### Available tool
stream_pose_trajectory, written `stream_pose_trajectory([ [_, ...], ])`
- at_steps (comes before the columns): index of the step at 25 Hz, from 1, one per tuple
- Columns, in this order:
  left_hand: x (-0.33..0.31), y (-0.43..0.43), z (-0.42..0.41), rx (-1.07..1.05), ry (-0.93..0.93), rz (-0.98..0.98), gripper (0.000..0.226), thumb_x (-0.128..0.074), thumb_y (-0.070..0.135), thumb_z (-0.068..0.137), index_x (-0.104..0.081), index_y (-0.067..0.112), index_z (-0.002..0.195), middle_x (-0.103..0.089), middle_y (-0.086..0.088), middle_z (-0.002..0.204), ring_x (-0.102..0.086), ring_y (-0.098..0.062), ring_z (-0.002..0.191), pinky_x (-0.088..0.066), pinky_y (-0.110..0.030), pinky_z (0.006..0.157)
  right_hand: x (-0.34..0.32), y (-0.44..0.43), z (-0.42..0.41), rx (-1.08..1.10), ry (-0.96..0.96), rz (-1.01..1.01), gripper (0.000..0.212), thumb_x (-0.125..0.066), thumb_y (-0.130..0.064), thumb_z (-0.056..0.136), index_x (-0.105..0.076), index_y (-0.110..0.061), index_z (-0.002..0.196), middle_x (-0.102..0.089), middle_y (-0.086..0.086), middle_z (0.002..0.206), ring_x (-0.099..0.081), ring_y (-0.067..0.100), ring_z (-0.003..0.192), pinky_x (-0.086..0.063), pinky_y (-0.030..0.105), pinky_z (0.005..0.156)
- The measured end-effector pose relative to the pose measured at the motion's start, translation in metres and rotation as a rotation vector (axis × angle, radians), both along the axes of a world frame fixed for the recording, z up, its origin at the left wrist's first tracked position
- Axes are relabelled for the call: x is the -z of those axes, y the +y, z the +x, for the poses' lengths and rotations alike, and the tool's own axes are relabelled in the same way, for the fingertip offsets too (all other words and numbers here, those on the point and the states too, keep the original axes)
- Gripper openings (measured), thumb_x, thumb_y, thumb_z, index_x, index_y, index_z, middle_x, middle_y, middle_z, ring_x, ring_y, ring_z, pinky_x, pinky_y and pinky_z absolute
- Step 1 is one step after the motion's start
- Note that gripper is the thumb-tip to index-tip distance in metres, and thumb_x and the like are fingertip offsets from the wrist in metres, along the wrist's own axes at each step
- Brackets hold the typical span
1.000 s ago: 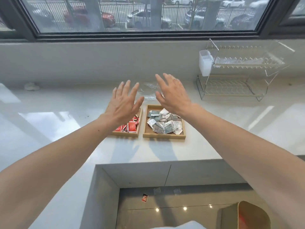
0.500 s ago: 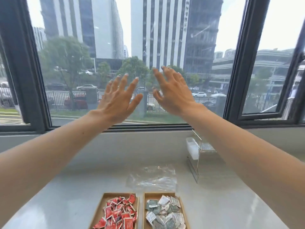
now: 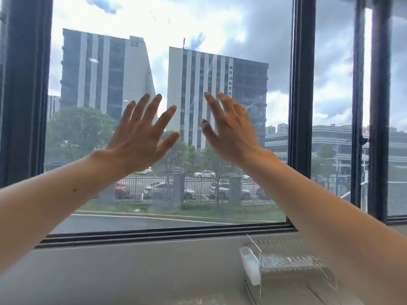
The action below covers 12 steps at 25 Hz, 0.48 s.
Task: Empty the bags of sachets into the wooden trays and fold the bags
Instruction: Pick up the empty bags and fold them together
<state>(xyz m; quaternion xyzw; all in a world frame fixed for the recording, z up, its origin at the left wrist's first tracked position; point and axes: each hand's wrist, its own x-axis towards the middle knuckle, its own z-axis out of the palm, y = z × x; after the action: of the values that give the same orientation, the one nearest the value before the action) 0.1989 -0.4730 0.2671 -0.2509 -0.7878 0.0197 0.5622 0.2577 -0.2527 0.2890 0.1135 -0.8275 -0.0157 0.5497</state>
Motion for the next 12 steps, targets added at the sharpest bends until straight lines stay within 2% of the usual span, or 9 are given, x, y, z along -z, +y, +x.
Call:
stream_pose_trajectory([
  [7, 0.019, 0.004, -0.008, 0.037, -0.057, 0.010, 0.073, -0.007, 0.065, 0.094, -0.013, 0.026, 0.156, -0.005, -0.013, 0.165, -0.001, -0.032, 0.152, 0.001, -0.049, 0.120, 0.019, -0.006, -0.012, -0.035, -0.028, -0.001, 0.060, -0.036, -0.044, 0.102, -0.020, -0.023, 0.155, -0.023, 0.015, 0.160, -0.022, 0.035, 0.147, -0.020, 0.052, 0.118],
  [12, 0.044, 0.018, -0.025, 0.039, -0.097, -0.001, 0.073, -0.010, 0.063, 0.095, -0.018, 0.024, 0.155, -0.010, -0.015, 0.164, -0.005, -0.034, 0.151, -0.005, -0.053, 0.120, 0.048, 0.003, -0.035, -0.018, -0.067, 0.018, 0.061, -0.037, -0.044, 0.101, -0.019, -0.023, 0.155, -0.025, 0.015, 0.159, -0.023, 0.035, 0.147, -0.021, 0.053, 0.118],
])
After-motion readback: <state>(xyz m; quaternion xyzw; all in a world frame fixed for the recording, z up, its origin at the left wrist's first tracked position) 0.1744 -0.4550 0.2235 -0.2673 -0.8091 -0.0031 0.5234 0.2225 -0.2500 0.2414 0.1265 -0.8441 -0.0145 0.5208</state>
